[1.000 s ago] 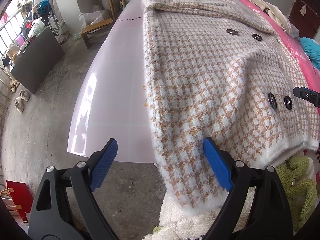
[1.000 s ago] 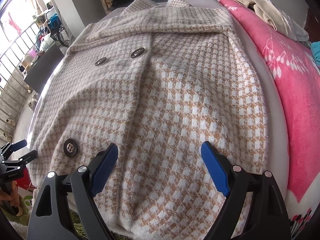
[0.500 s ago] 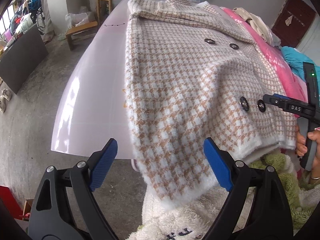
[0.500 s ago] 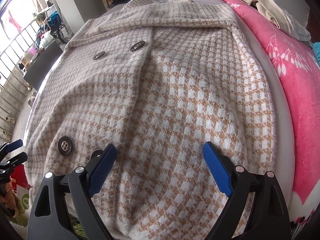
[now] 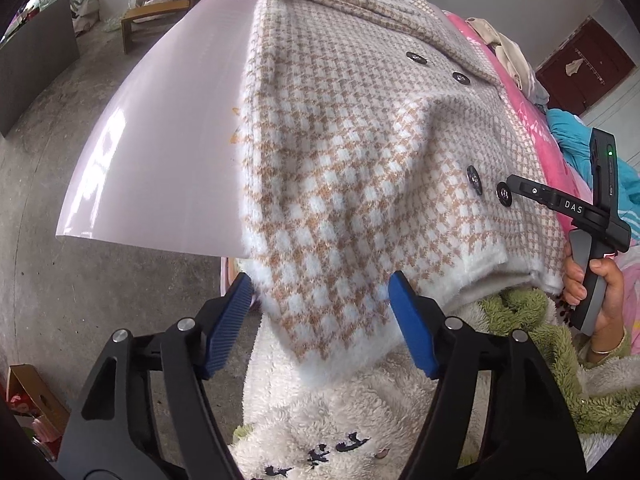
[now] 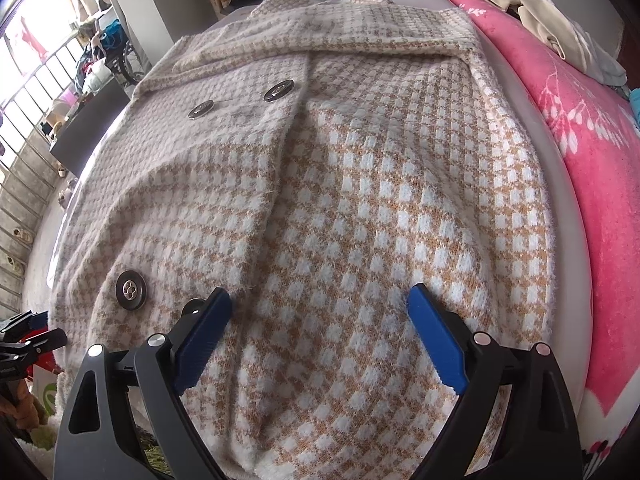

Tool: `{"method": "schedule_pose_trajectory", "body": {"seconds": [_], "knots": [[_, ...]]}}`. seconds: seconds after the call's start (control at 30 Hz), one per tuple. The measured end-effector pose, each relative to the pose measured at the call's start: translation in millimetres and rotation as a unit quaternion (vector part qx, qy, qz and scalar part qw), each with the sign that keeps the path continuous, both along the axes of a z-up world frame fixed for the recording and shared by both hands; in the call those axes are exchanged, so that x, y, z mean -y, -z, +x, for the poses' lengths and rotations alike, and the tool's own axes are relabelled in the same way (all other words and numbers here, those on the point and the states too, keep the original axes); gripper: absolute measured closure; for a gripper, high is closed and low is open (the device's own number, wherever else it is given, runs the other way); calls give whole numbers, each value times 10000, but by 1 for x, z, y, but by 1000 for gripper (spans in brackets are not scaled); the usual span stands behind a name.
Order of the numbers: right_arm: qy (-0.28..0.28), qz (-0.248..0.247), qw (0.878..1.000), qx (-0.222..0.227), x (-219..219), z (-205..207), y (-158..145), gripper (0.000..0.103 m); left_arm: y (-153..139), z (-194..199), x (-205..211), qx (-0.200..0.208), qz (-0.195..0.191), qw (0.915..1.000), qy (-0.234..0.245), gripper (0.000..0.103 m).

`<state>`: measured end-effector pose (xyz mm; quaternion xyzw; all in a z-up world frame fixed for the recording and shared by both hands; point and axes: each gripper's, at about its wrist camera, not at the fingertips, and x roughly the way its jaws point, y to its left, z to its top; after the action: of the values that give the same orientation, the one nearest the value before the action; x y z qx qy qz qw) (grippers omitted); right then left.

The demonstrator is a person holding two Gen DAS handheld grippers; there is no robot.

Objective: Fold large clothes
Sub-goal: 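Reach the left tool to the coat hem hanging off the board and grasp it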

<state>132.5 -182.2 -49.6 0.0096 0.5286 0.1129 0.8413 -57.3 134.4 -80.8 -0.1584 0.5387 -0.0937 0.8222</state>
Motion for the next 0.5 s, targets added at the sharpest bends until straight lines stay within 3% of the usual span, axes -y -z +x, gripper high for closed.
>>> {"method": "schedule_pose_trajectory", "body": {"seconds": [0.3, 0.37, 0.5], "knots": [[-35, -24, 10000, 19, -1, 2, 2, 13, 18, 9, -4, -301, -687, 9972, -37, 48], [-44, -28, 10000, 23, -1, 2, 2, 13, 14, 7, -3, -232, -712, 9972, 27, 56], [-36, -34, 10000, 24, -2, 2, 2, 13, -7, -2, 2, 167, -677, 9972, 288, 57]]}}
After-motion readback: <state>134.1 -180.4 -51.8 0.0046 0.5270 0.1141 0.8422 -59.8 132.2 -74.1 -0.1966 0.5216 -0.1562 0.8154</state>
